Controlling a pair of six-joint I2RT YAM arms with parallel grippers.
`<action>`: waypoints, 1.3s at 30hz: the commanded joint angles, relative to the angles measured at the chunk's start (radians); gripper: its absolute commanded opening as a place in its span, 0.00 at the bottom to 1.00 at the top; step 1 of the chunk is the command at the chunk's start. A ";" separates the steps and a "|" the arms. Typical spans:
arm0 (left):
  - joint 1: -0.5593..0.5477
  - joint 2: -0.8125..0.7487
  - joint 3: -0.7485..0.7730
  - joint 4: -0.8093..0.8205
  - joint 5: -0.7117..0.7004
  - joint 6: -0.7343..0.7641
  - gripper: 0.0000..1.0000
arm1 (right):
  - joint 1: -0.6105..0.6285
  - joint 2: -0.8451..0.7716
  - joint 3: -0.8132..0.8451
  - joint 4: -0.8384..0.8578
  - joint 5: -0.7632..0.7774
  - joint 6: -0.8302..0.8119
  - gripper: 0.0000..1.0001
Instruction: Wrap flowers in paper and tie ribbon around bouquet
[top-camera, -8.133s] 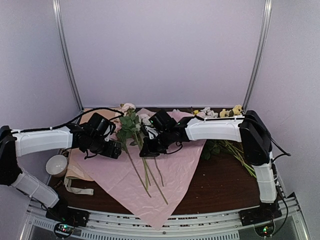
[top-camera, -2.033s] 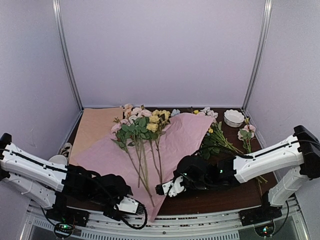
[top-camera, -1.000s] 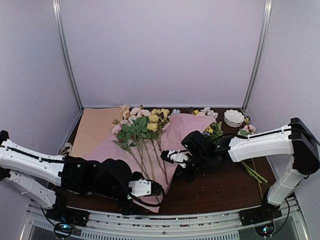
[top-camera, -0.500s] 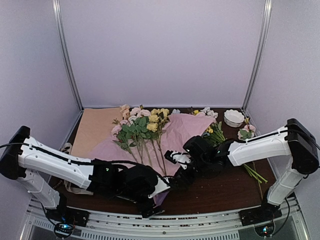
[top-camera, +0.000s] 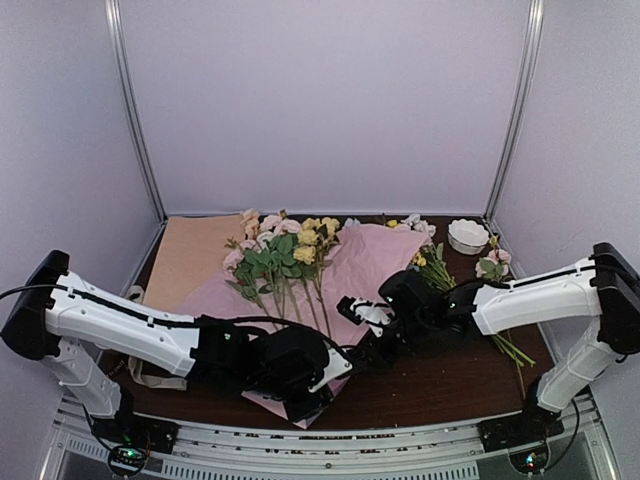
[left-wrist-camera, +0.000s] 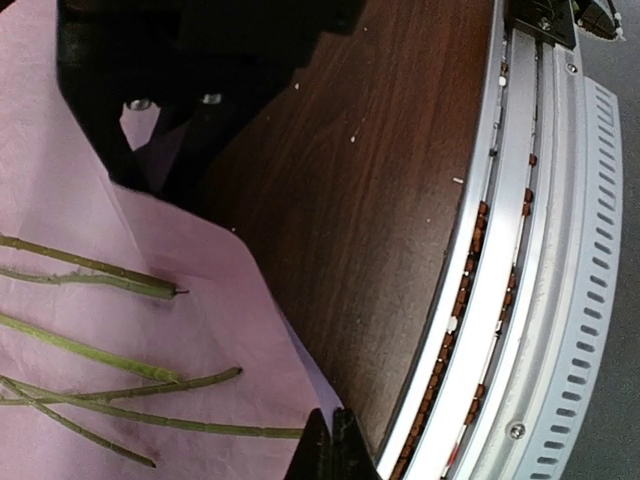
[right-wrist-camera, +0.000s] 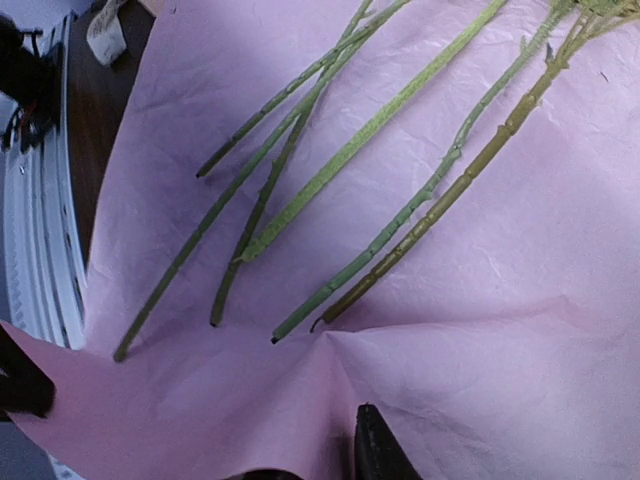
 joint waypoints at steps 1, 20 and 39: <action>-0.003 -0.003 0.030 0.019 -0.033 0.033 0.00 | -0.031 -0.107 0.003 -0.063 -0.075 0.010 0.30; -0.017 0.065 0.148 -0.121 -0.085 0.193 0.00 | -0.057 0.408 0.763 -0.342 -0.300 -0.023 0.20; -0.016 0.028 0.154 -0.195 -0.132 0.220 0.00 | 0.085 0.848 1.131 -0.701 0.147 -0.227 0.11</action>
